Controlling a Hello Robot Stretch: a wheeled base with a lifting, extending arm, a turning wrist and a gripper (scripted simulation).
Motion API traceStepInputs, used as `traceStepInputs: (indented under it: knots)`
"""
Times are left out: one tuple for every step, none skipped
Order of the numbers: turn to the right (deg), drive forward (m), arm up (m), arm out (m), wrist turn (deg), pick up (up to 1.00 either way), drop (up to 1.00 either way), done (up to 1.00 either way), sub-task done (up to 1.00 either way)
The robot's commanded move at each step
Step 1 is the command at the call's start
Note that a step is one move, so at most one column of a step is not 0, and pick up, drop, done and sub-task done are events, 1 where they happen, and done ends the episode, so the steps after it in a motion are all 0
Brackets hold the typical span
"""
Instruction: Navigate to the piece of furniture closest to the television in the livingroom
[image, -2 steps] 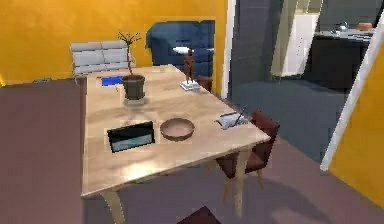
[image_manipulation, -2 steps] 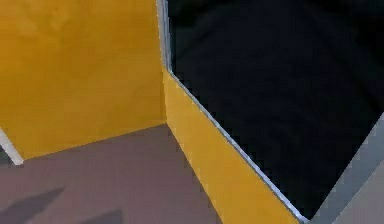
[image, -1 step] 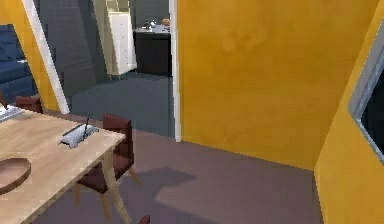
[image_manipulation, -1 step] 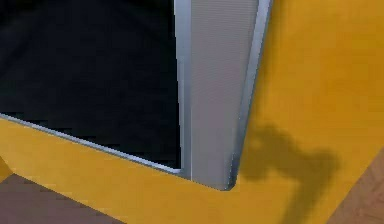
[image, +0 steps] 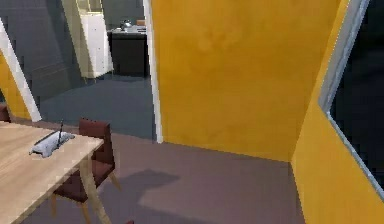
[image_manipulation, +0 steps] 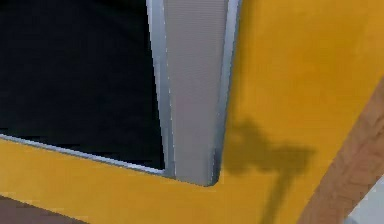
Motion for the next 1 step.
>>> traceStepInputs:
  knots:
    - [0.0,0.6,0.0,0.0,0.0,0.0,0.0,0.0,0.0]
